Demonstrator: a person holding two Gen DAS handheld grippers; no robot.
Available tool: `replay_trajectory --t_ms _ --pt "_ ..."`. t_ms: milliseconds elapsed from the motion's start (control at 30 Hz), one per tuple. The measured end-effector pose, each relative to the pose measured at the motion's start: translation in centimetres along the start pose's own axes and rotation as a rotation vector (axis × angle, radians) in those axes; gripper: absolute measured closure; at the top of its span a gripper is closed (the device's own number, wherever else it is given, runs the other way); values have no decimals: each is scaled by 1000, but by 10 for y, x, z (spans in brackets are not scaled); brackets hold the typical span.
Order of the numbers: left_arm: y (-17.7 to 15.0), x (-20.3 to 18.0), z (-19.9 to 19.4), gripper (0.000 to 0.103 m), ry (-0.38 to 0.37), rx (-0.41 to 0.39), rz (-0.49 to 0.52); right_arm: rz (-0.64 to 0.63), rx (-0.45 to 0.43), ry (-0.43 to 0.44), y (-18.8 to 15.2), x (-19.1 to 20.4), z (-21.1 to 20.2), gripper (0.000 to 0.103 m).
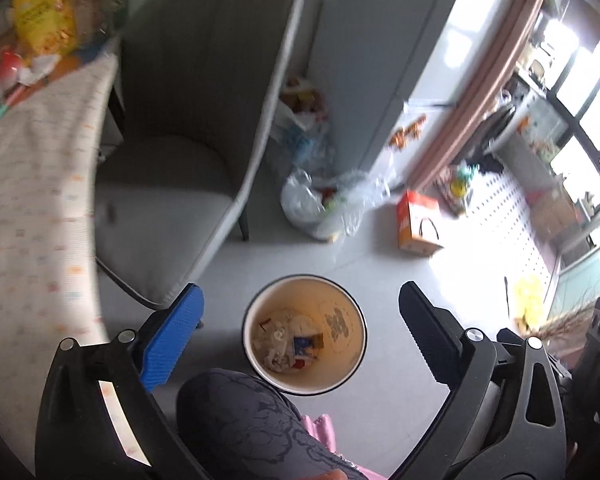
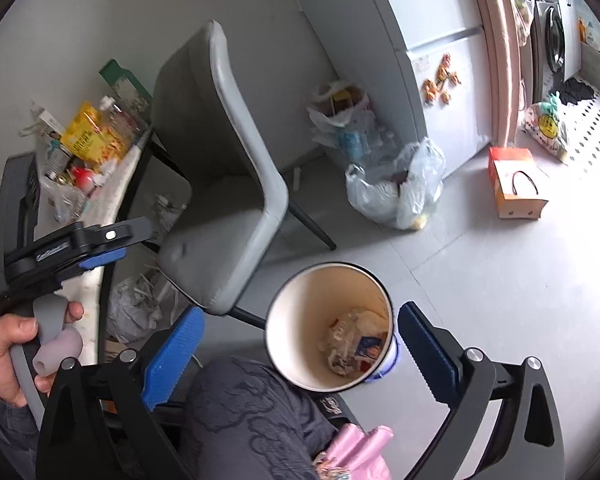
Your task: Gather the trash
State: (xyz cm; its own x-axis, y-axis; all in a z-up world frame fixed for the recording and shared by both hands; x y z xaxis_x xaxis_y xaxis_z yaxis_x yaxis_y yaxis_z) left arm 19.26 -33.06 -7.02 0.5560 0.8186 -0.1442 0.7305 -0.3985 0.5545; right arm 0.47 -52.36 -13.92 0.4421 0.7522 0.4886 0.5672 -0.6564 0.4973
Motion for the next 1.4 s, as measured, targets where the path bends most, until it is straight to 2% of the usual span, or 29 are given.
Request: replay_trajectory --t_ms 233,500,633,833,1067,1400 --pt "-12 22 -66 6 35 -126 -33 -28 -89 4 10 32 -32 8" --pt "-32 58 -140 6 74 -266 -106 -91 -152 12 17 78 -57 8" --pt "-44 79 -170 6 95 -324 -141 -150 -178 -47 13 107 -64 8" --pt "-65 103 -208 6 154 -382 -165 -186 -192 -15 4 145 -74 8" --pt "-93 128 -248 6 185 -440 -213 -253 -202 12 -11 190 -86 8" --pt "-122 140 -288 6 226 -498 -232 -335 -215 71 -34 239 -108 8"
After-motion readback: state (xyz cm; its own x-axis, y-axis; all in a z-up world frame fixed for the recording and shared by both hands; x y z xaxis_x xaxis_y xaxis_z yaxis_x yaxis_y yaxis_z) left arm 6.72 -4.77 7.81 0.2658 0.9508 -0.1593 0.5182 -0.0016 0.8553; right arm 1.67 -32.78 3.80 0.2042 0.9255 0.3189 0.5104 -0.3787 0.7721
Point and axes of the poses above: each gripper's, at about its wrist camera, not at the fingertips, and z roughly the way its jaws point, x to its left, y to its top, the point moved 1 cm from there along z, roughly the way its jaws point, and after that the axes turned 4 degrees about z, right-handed, at the moved point
